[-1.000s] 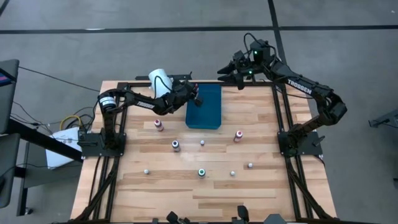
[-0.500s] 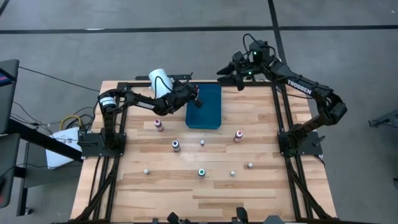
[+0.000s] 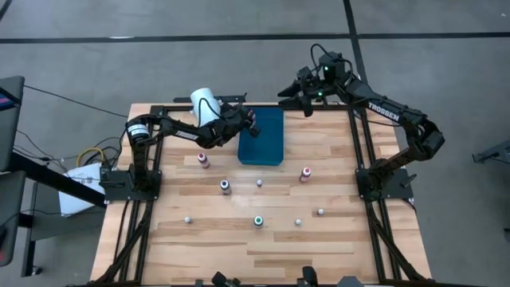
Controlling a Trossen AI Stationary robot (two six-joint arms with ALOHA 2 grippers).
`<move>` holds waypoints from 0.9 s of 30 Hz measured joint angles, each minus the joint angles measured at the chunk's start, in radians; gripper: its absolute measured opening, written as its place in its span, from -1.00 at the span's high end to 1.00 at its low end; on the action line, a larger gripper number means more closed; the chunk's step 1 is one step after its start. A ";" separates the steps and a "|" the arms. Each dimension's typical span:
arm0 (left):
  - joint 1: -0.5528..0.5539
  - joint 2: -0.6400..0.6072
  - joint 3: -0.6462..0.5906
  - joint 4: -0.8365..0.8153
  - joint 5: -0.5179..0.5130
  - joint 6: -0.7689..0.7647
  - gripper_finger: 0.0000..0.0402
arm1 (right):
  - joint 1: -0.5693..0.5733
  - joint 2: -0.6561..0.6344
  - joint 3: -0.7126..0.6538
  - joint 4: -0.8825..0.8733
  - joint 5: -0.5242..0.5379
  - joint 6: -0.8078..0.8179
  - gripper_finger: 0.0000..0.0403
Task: Pick & Place food coloring
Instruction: Put the big orange food coloring bottle into the blue bin, then put the big red food coloring bottle into the blue bin
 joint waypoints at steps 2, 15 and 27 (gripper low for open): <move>0.000 0.000 0.000 -0.001 -0.025 0.004 0.48 | 0.000 0.000 0.000 0.000 0.000 0.000 -0.06; -0.009 -0.074 0.000 0.017 -0.018 0.035 0.33 | 0.000 0.000 0.000 0.000 0.002 -0.002 -0.06; -0.095 -0.462 0.002 -0.337 -0.017 0.078 0.33 | 0.000 0.000 0.000 0.000 0.002 -0.002 -0.06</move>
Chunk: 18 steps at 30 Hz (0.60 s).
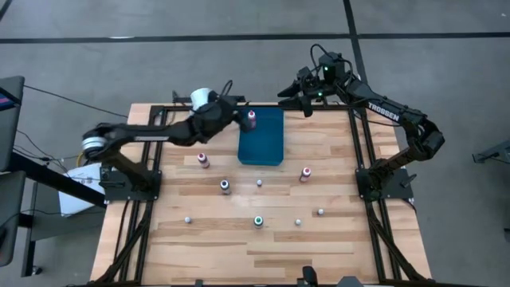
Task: Pick & Place food coloring
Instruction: Put the big red food coloring bottle into the blue bin
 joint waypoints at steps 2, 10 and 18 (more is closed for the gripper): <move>-0.019 -0.076 0.000 -0.167 0.004 -0.060 0.33 | 0.000 0.000 0.000 0.000 0.000 0.000 -0.06; -0.124 -0.293 0.000 -0.726 0.007 -0.397 0.33 | 0.000 0.000 0.000 0.000 0.000 0.001 -0.06; -0.230 -0.367 -0.001 -1.089 0.024 -0.779 0.33 | 0.000 0.000 0.000 0.000 0.000 0.003 -0.06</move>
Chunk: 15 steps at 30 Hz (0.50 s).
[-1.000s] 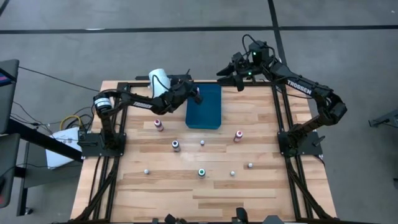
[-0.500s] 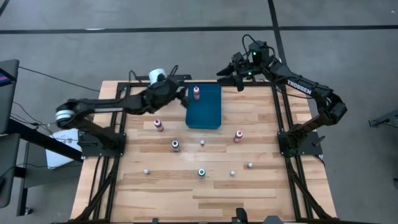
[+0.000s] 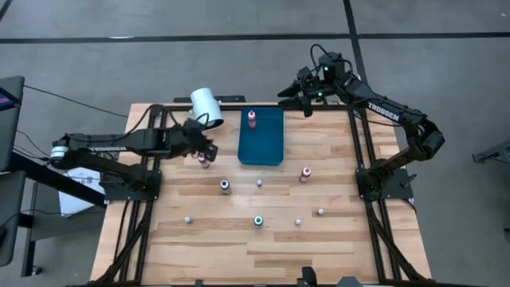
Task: Pick & Place food coloring
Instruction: Put the big red food coloring bottle into the blue bin
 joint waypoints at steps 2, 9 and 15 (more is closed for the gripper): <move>-0.018 -0.001 0.000 -0.066 0.018 -0.068 0.33 | 0.000 0.000 0.000 0.000 0.000 0.000 -0.06; -0.030 -0.001 0.000 -0.200 0.094 -0.241 0.33 | 0.009 0.000 0.000 0.000 0.000 0.000 -0.06; -0.030 -0.001 0.000 -0.200 0.114 -0.308 0.33 | 0.040 0.000 0.000 0.000 0.000 0.000 -0.06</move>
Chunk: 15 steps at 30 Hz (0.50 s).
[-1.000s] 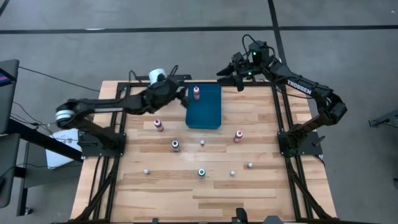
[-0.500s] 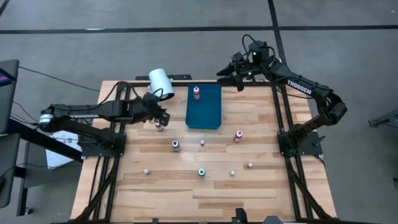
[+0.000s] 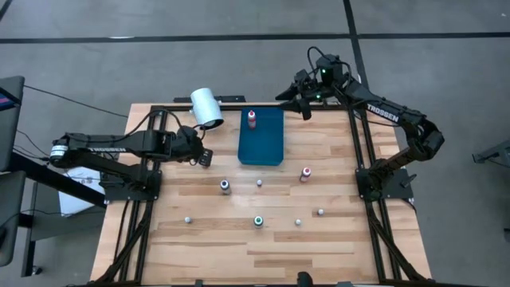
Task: Pick & Place food coloring
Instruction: Put the big red food coloring bottle into the blue bin
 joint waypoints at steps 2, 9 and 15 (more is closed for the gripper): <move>0.000 0.000 0.000 -0.014 -0.004 -0.039 0.33 | 0.011 0.000 0.000 0.000 0.000 0.000 -0.06; 0.000 0.003 0.000 -0.102 -0.029 -0.197 0.33 | 0.025 0.000 0.000 0.000 0.015 -0.002 -0.06; 0.000 0.073 0.000 -0.099 -0.025 -0.211 0.33 | 0.024 0.000 0.000 0.001 0.035 -0.003 -0.06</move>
